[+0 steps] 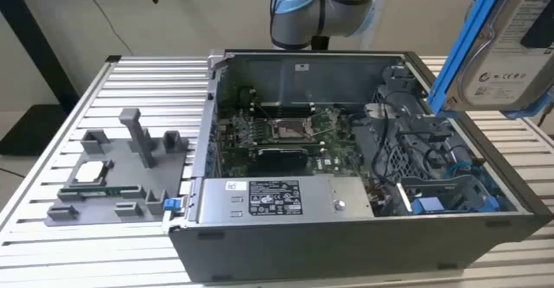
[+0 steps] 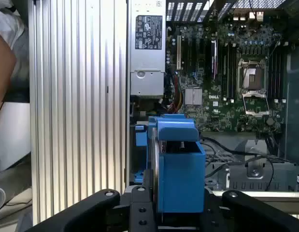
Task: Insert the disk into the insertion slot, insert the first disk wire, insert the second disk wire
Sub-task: 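Insert the disk into the insertion slot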
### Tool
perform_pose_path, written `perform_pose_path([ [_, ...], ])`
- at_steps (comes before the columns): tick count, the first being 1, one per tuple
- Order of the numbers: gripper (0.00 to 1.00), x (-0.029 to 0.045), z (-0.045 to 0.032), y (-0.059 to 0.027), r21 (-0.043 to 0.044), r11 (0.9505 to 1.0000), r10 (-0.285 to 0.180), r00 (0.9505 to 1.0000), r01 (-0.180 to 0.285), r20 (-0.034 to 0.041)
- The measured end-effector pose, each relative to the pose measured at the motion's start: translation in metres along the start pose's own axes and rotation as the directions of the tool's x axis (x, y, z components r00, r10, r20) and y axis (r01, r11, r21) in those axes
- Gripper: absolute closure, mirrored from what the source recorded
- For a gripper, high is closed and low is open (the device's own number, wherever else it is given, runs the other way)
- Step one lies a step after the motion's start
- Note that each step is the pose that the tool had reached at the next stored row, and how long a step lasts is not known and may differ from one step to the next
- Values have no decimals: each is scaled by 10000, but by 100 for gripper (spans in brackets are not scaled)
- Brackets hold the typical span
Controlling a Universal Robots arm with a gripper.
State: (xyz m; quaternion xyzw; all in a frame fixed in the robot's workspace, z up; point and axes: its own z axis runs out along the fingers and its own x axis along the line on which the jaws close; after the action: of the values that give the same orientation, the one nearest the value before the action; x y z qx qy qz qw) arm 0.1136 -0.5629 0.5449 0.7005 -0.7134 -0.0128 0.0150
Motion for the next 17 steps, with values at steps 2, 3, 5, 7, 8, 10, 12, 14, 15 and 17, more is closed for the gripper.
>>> perform_pose_path([
  [2, 100, 0, -1, 0, 0, 10000, 0, 10000, 0, 0],
  [3, 100, 0, -1, 0, 0, 10000, 0, 10000, 0, 2],
  [5, 100, 0, -2, 0, 0, 10000, 0, 10000, 0, 1],
  [7, 100, 0, -3, 0, 0, 10000, 0, 10000, 0, 1],
  [8, 100, 0, -4, 0, 0, 10000, 1, 10000, -1, 0],
  [10, 100, 0, -5, 0, 0, 10000, 0, 10000, 0, 0],
  [12, 100, 2, 4, -3, 0, 10000, -4, 10000, 4, 2],
  [14, 100, 24, 20, -6, 0, 10000, -1, 10000, 1, -1],
  [15, 100, 41, 30, -8, 0, 10000, 0, 10000, 0, -1],
  [17, 100, 73, 56, -13, 0, 10000, 1, 10000, -1, -1],
])
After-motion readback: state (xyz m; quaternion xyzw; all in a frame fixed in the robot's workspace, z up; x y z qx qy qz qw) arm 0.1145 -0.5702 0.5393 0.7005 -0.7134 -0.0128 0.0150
